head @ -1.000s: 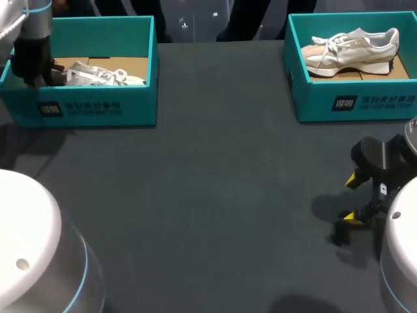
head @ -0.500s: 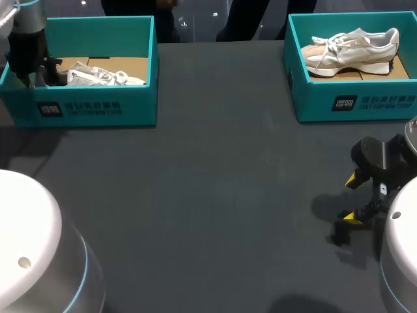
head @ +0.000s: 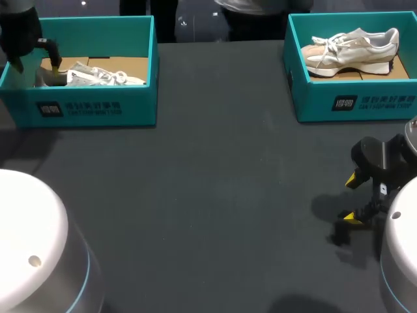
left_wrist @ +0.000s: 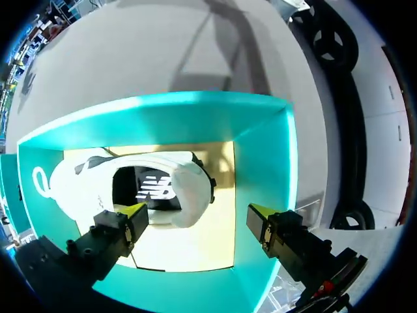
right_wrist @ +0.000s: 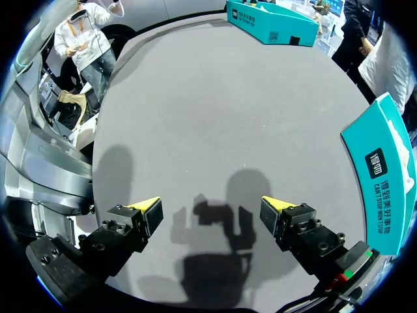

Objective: Take the shoe out of the shoebox, open the shoe tongue, remove and reinsert the insole, then place the shoe into the shoebox

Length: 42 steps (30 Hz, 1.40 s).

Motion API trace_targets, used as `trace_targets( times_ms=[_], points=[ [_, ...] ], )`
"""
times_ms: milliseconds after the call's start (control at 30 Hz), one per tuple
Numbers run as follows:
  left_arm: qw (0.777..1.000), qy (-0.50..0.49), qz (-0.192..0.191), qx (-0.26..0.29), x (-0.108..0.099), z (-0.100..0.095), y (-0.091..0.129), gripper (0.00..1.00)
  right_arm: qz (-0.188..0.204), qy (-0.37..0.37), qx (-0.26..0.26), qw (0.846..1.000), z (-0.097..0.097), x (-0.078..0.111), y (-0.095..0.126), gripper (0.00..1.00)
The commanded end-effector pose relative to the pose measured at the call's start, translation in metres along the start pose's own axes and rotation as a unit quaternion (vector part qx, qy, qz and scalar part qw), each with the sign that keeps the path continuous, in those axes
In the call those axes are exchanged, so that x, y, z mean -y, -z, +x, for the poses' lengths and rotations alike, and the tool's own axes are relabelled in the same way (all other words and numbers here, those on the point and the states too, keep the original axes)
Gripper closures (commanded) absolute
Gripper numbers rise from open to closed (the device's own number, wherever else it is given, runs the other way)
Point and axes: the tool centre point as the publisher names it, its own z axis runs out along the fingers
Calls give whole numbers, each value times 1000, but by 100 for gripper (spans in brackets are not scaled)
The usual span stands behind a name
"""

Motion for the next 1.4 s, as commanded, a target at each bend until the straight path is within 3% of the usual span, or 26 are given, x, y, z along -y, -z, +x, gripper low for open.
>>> trace_targets(
  times_ms=[33, 233, 533, 833, 1400],
  points=[
    [1000, 0, -8, 9, 17, 9, 52, 0, 0, 0, 2, 1000, 2, 1, 1, 0],
    [1000, -5, -23, 8, 39, 16, 104, 0, 0, 0, 2, 1000, 2, 1, 1, 0],
    [1000, -8, 2, 5, 68, 33, 152, 0, 0, 0, 2, 1000, 2, 1, 1, 0],
    [1000, -12, 20, 9, 89, 34, 170, 0, 0, 0, 2, 1000, 2, 1, 1, 0],
    [999, -10, 23, 22, 108, 25, 173, 0, 0, 0, 2, 1000, 2, 1, 1, 0]
  ],
)
